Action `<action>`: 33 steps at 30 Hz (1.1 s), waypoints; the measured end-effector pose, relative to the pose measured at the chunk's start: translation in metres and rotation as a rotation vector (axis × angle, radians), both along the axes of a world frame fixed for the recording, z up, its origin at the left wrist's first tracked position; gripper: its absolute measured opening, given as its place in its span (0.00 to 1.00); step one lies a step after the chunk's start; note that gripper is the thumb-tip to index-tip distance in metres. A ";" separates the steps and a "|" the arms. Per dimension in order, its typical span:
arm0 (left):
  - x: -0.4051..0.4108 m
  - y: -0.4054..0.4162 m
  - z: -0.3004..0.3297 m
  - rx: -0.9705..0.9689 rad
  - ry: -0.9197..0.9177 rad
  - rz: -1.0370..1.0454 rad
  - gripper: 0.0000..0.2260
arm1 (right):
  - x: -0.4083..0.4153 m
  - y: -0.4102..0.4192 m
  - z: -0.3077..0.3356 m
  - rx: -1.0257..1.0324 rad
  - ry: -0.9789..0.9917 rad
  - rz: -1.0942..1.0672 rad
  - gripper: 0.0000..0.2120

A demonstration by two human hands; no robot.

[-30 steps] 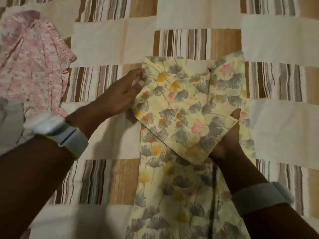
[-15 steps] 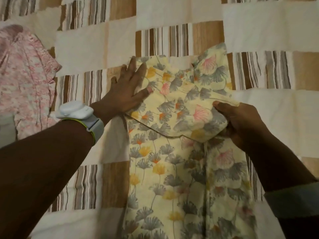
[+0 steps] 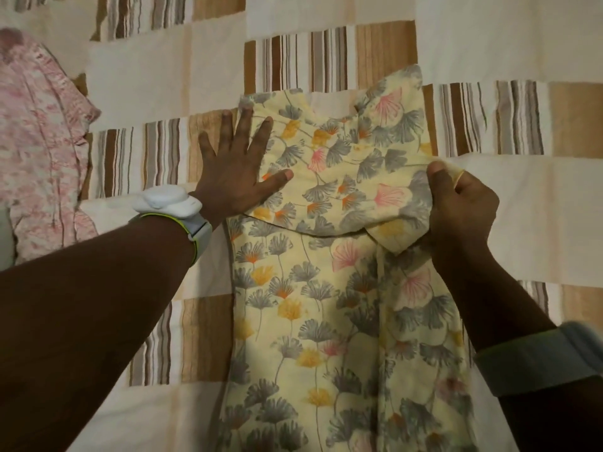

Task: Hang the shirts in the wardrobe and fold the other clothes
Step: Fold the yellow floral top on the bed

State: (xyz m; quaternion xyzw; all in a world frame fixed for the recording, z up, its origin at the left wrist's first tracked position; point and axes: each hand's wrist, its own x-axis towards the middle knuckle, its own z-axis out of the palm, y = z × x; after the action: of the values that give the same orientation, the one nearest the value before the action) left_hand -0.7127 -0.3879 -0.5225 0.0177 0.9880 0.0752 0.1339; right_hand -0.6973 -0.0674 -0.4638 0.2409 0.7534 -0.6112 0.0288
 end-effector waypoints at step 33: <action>-0.006 -0.006 0.038 0.533 0.396 0.451 0.19 | 0.137 -0.112 -0.018 0.341 -0.007 1.372 0.20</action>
State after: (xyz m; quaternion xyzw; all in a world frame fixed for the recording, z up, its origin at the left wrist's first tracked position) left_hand -0.7186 -0.3943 -0.4841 -0.1514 0.9196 0.3515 -0.0883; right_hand -0.5599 -0.1791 -0.4819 -0.2853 0.8202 -0.3278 0.3720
